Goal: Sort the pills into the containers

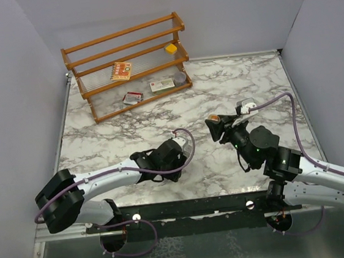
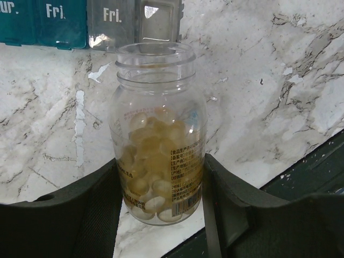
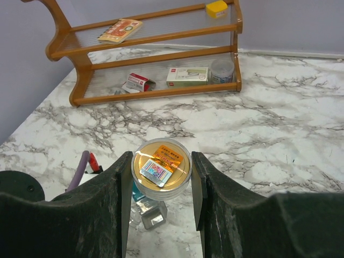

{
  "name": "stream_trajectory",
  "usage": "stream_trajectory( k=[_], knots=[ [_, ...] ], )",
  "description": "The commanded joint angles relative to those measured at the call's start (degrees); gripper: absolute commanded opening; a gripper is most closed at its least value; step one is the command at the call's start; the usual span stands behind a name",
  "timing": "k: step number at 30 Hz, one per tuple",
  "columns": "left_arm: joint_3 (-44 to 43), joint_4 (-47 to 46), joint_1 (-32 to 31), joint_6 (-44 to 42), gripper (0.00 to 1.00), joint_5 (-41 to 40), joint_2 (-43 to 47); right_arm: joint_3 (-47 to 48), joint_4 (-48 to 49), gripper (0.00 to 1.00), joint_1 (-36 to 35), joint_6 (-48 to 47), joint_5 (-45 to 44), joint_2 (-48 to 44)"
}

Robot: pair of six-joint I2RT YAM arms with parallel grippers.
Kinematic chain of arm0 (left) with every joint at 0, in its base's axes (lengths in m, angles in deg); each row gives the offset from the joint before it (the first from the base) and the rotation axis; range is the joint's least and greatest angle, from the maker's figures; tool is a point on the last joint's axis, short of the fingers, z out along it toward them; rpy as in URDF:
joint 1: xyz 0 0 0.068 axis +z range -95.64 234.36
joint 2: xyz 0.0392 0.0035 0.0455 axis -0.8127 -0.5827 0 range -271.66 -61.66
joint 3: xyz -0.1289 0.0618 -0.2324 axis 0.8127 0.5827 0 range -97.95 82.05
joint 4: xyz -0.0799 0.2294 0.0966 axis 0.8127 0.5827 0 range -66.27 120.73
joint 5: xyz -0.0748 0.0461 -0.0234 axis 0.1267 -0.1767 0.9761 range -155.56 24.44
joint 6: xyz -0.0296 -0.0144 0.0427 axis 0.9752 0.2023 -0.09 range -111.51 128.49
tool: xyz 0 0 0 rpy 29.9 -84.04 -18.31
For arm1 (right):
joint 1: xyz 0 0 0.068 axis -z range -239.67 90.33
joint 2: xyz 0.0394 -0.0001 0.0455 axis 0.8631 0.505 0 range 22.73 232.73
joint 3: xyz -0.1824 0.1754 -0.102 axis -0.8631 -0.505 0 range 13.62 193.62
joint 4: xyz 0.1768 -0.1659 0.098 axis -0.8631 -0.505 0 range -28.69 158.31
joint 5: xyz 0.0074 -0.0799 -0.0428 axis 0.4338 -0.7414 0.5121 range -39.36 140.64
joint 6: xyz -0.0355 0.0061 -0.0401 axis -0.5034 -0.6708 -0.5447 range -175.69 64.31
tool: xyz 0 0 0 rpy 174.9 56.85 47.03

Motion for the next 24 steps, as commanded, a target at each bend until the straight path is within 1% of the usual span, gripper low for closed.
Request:
stream_trajectory(
  k=[1,5,11,24],
  knots=[
    [-4.1,5.0,-0.5,-1.7,0.0,0.0,-2.9,-0.3,-1.6,0.02,-0.1,0.9,-1.3,-1.5],
    [-7.4,8.5,-0.5,-3.2,0.0,1.2,-4.6,-0.8,-1.7,0.02,-0.1,0.8,-1.3,-2.0],
    [-12.4,14.8,-0.2,-5.4,0.0,0.8,-7.2,-1.6,-2.1,0.02,0.0,1.2,-1.2,-2.9],
    [-15.3,17.7,1.7,-8.1,0.0,2.5,-10.8,-2.1,-4.1,0.02,0.0,1.2,-2.0,-5.5]
  ],
)
